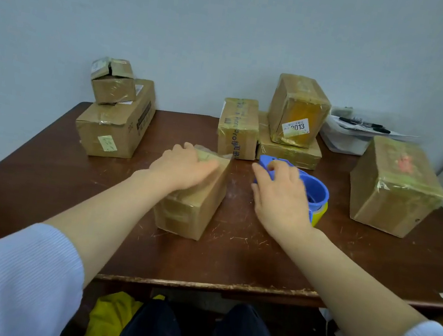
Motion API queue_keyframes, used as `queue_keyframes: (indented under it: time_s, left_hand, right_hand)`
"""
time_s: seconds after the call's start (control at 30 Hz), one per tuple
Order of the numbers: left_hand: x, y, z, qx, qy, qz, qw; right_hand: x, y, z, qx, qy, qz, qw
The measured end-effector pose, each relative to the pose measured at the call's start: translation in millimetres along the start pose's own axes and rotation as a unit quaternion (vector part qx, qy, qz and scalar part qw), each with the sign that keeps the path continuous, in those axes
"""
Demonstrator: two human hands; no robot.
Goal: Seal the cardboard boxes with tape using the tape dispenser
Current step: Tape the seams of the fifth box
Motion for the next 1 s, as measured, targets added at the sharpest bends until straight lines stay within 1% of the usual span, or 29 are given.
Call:
queue_keyframes:
  time_s: [0.03,0.07,0.13,0.17,0.2,0.23,0.27,0.33,0.37,0.4,0.5,0.6,0.7,0.77,0.9,1.0]
  left_hand:
    - [0,-2,-2,0.001,-0.012,-0.002,1.0]
    - [0,-4,-3,0.003,-0.021,-0.002,1.0]
    - [0,-9,-7,0.006,-0.044,0.011,0.999]
    - [0,-13,-10,0.007,-0.054,0.025,0.998]
    - [-1,-17,-12,0.01,-0.059,0.047,0.997]
    - [-4,-20,-16,0.019,-0.058,0.088,0.994]
    - [-8,-21,-20,0.042,-0.054,0.143,0.987]
    - [-15,-22,-25,0.12,-0.062,0.251,0.959]
    - [-17,-21,-26,0.154,-0.073,0.278,0.945]
    - [-18,-18,-25,0.177,-0.08,0.286,0.938]
    - [-15,-6,-20,0.217,-0.081,0.265,0.936]
    - [-12,5,-14,0.232,-0.05,0.224,0.945]
    - [-9,13,-15,0.23,-0.04,0.191,0.953]
    - [-8,16,-16,0.218,-0.047,0.174,0.959]
    - [-4,18,-16,0.185,-0.081,0.144,0.969]
    - [0,19,-18,0.154,-0.136,0.112,0.972]
  right_hand:
    - [0,3,-10,0.007,0.108,-0.041,0.993]
    - [0,7,-18,0.025,0.201,-0.069,0.977]
    - [4,18,-28,0.071,0.355,-0.092,0.927]
    - [6,23,-32,0.088,0.394,-0.094,0.91]
    - [8,28,-34,0.101,0.409,-0.099,0.902]
    - [11,33,-35,0.106,0.399,-0.1,0.905]
    - [14,37,-34,0.11,0.377,-0.087,0.916]
    - [12,44,-35,0.084,0.334,-0.022,0.939]
    - [9,45,-38,0.051,0.319,0.009,0.946]
    - [7,47,-42,0.021,0.306,0.027,0.951]
    - [3,52,-50,-0.021,0.261,0.027,0.965]
    - [6,60,-51,-0.02,0.221,-0.001,0.975]
    - [11,66,-51,-0.013,0.214,-0.027,0.976]
    - [13,69,-50,0.0,0.229,-0.034,0.973]
    - [14,67,-47,0.028,0.291,-0.05,0.955]
    - [16,65,-46,0.052,0.333,-0.051,0.94]
Point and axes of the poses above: each hand's wrist, its own y-axis towards the middle knuckle, its own x-axis out of the palm, z = x × y, the point moved 3 cm from there along y, towards the middle knuckle, and after that the axes turned 6 degrees about -z, right-handed, at the moved point
